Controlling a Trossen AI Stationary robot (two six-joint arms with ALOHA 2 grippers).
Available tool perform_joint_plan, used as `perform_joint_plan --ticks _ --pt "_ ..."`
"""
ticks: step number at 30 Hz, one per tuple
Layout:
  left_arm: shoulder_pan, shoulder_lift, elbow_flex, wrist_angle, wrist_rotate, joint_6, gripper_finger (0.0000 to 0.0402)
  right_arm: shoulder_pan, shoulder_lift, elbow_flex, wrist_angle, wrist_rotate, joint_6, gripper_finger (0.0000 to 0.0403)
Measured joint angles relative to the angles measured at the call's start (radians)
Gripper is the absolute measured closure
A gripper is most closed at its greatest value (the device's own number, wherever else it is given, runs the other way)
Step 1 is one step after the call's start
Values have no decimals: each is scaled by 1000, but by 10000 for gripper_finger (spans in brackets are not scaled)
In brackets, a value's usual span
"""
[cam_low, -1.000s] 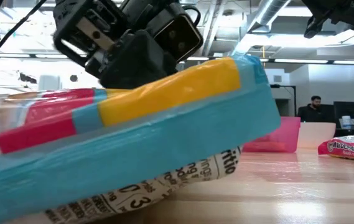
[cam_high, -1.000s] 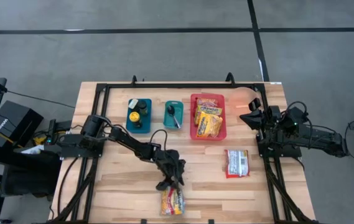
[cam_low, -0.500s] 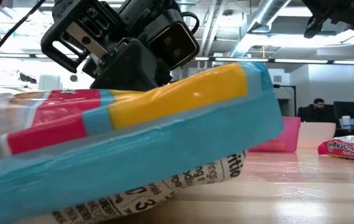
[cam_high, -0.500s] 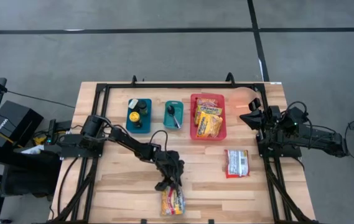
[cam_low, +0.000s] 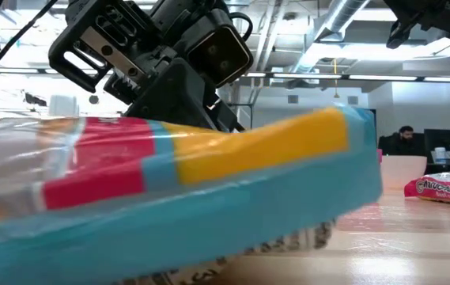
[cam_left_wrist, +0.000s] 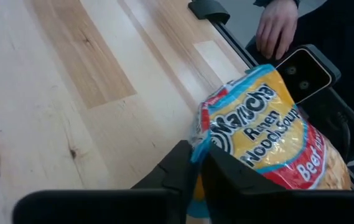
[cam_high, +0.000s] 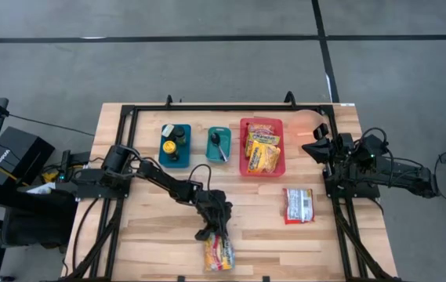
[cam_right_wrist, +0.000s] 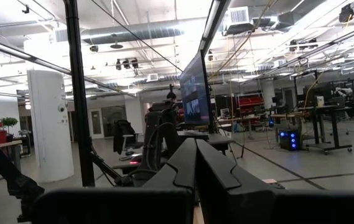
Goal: Pick & Place Food Item
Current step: Put the light blue noodle pack into the red bin
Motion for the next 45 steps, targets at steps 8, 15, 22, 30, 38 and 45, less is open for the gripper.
perform_joint_plan --ticks 8,15,22,30,38,45 --pt "0 0 0 4 0 -1 399 0 0 0 0 0 0 401" --pt "0 0 0 10 0 -3 400 0 0 0 0 0 0 401" --pt "0 -3 0 75 -1 -13 401 0 0 0 0 0 0 401" --pt "6 -134 -2 59 -29 -11 401 0 0 0 0 0 0 401" --pt "21 -341 -2 17 -167 3 401 0 0 0 0 0 0 401" --pt "52 -485 -2 8 -372 25 401 0 0 0 0 0 0 401"
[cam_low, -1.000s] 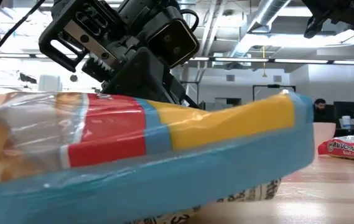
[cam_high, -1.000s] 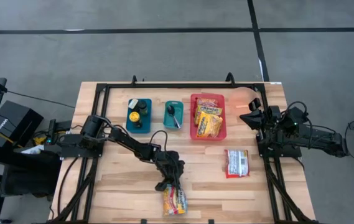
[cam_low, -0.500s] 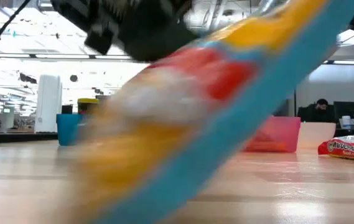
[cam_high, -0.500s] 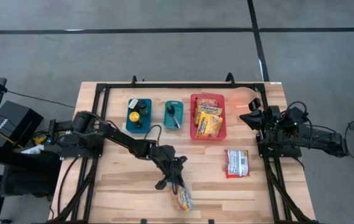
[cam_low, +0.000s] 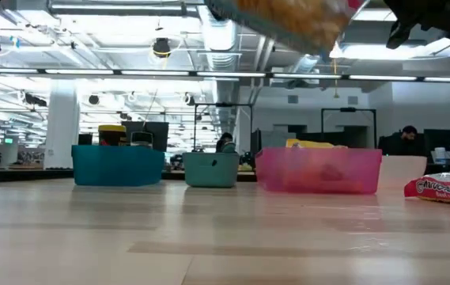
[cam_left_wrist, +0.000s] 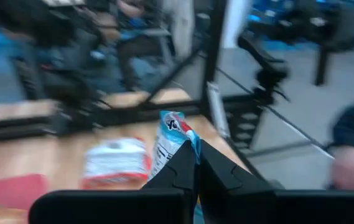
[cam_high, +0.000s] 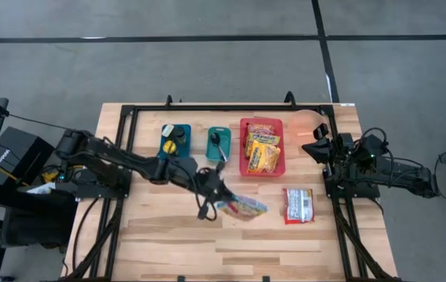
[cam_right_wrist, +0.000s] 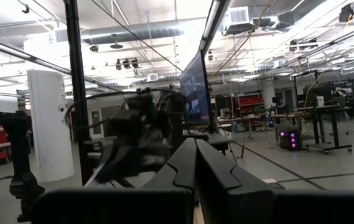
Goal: Pick & Place Food Item
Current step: Put the light blue noodle pack into the red bin
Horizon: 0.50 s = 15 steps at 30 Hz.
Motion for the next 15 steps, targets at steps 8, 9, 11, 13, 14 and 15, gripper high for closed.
perform_joint_plan --ticks 8,9,11,13,14,15 --pt "11 -45 0 -16 -264 30 401 0 0 0 0 0 0 401" --pt "11 -45 0 -16 -286 31 401 0 0 0 0 0 0 401" --pt "11 -45 0 -17 -320 31 401 0 0 0 0 0 0 401" --pt "11 -45 0 -16 -351 32 401 0 0 0 0 0 0 401" --pt "11 -45 0 -17 -360 33 401 0 0 0 0 0 0 401" --pt "11 -45 0 -17 -364 33 401 0 0 0 0 0 0 401"
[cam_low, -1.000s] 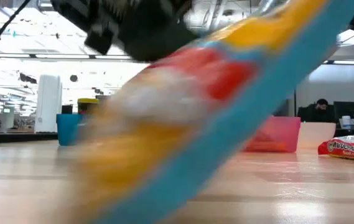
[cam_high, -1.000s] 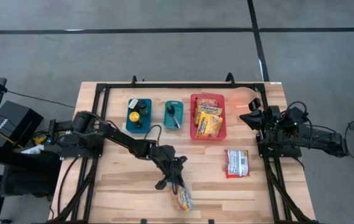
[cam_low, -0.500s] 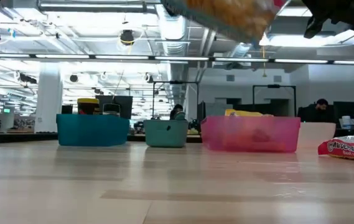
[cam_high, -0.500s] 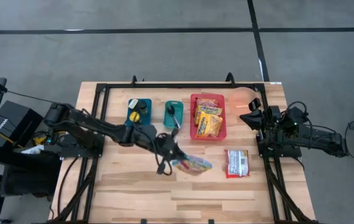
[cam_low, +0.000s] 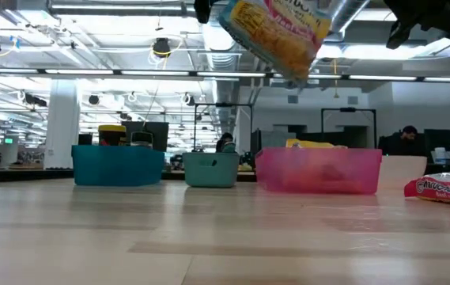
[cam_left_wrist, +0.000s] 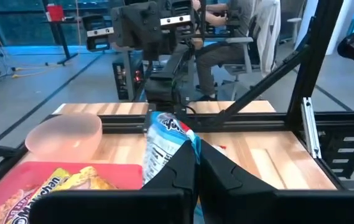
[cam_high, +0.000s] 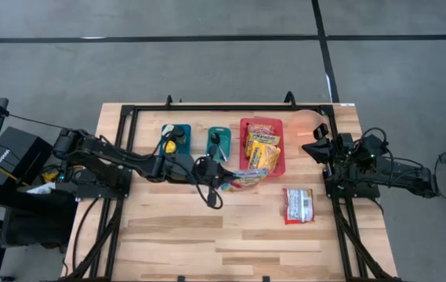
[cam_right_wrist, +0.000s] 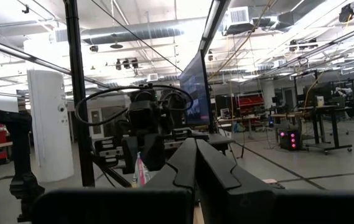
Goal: Pick & Place Food Item
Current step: Put the light blue noodle pack into the red bin
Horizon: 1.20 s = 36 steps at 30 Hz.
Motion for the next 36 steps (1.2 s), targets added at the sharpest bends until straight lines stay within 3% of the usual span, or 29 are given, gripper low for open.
perform_joint_plan --ticks 24,31,36 --pt "78 0 0 -118 -13 53 401 0 0 0 49 0 14 401" --pt "81 0 0 -130 -5 53 401 0 1 0 104 2 146 401" --pt "84 0 0 -130 -5 53 401 1 50 0 32 26 190 401"
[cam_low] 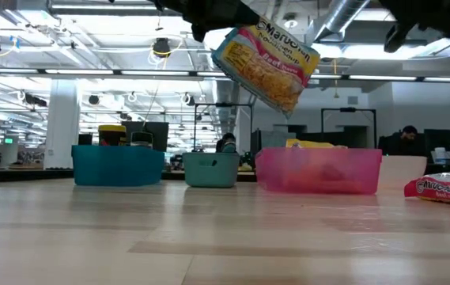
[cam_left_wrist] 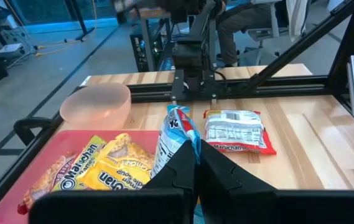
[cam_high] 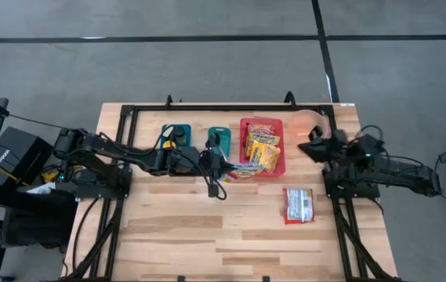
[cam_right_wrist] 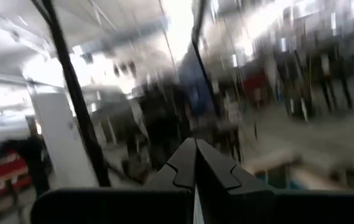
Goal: Pick & Place Food Item
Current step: Put the light blue noodle pack into the red bin
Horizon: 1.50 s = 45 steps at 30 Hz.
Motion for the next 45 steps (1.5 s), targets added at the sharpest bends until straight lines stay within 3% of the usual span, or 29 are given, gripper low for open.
perform_joint_plan --ticks 5,11,16,20,25,32,36,45 --pt "0 0 0 0 0 0 401 0 124 -1 -139 0 27 401" --pt "0 0 0 -2 0 0 401 11 306 -1 -148 -48 143 401" --pt "0 0 0 -11 35 -1 401 49 431 -2 -129 -95 116 401" --pt "0 0 0 -15 45 -8 401 77 505 -1 -16 -95 110 394" --pt "0 0 0 -15 59 -8 401 104 550 -1 81 -94 63 348" --pt "0 0 0 -15 73 -9 401 132 583 -1 98 -100 41 249" --pt "0 0 0 -15 132 -9 401 162 614 -1 122 -70 -47 205" --pt "0 0 0 -15 142 -37 401 182 724 9 242 -18 -97 185"
